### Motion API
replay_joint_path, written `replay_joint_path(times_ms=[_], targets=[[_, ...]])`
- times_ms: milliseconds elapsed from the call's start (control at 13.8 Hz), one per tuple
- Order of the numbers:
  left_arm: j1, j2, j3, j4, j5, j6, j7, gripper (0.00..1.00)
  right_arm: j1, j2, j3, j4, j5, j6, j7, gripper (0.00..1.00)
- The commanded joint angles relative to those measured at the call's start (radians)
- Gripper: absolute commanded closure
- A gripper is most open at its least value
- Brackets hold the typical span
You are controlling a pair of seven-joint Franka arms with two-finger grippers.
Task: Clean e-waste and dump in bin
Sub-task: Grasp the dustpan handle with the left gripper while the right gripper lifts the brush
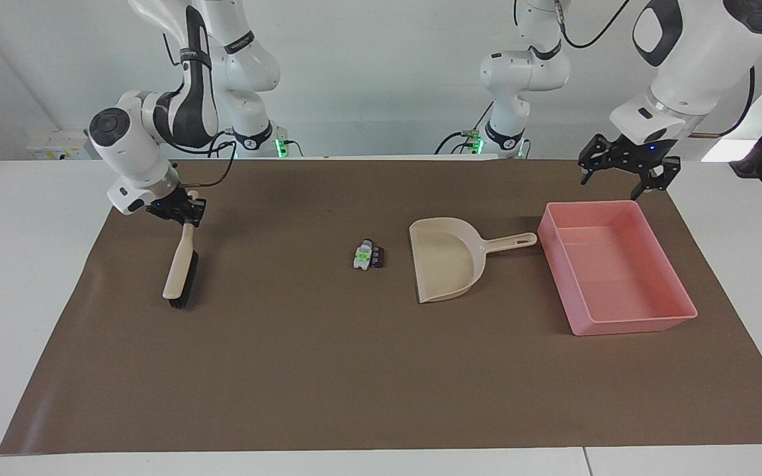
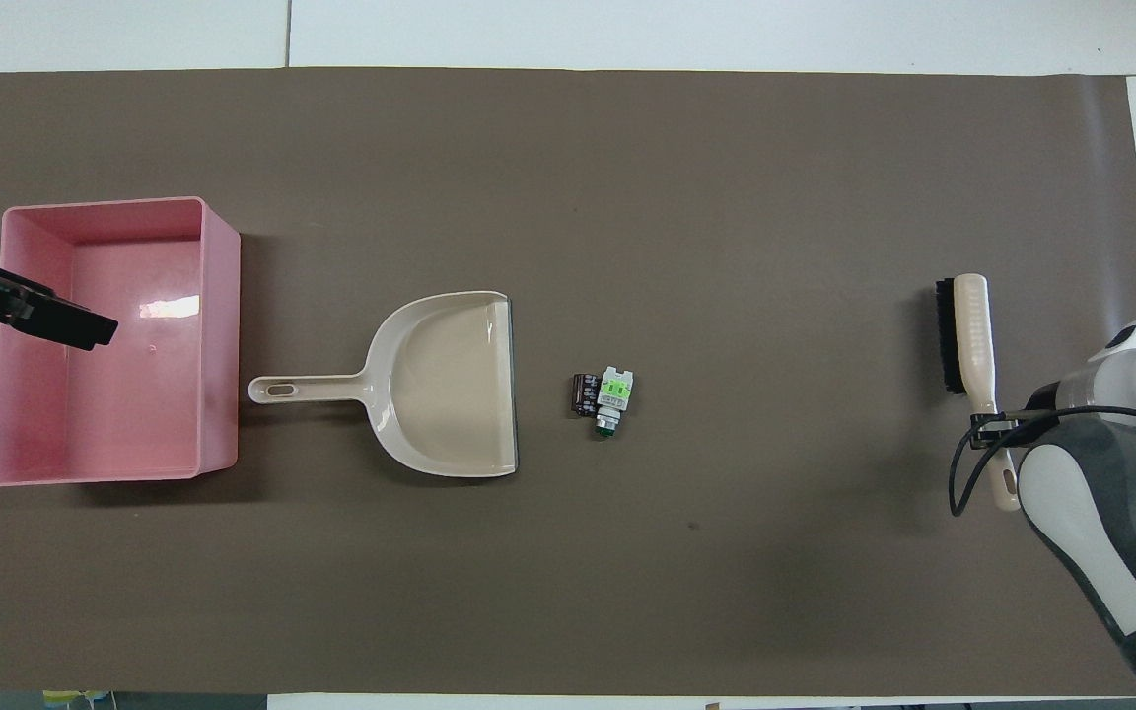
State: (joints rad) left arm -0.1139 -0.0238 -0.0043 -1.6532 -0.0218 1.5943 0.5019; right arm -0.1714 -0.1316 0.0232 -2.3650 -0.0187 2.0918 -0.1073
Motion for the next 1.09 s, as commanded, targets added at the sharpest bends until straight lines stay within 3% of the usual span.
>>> replay_joint_path(times_ms=[0,217,507,1014], targets=[[-0.067,-0.082,0.007,-0.135,0.022,0.036,0.276,0.00,0.030,0.015,0.012,0.070,0.013,-0.059,0.040,1.00],[-0.090,-0.134,0.003,-0.252,0.069,0.148,0.400,0.00,0.130,0.018,0.014,0.125,0.006,-0.116,0.180,1.00],[-0.154,-0.130,-0.011,-0.358,0.069,0.265,0.440,0.00,0.288,0.015,0.014,0.133,0.000,-0.153,0.259,1.00],[-0.269,-0.021,-0.011,-0.456,0.150,0.423,0.368,0.00,0.420,0.006,0.018,0.113,0.012,-0.154,0.411,1.00]])
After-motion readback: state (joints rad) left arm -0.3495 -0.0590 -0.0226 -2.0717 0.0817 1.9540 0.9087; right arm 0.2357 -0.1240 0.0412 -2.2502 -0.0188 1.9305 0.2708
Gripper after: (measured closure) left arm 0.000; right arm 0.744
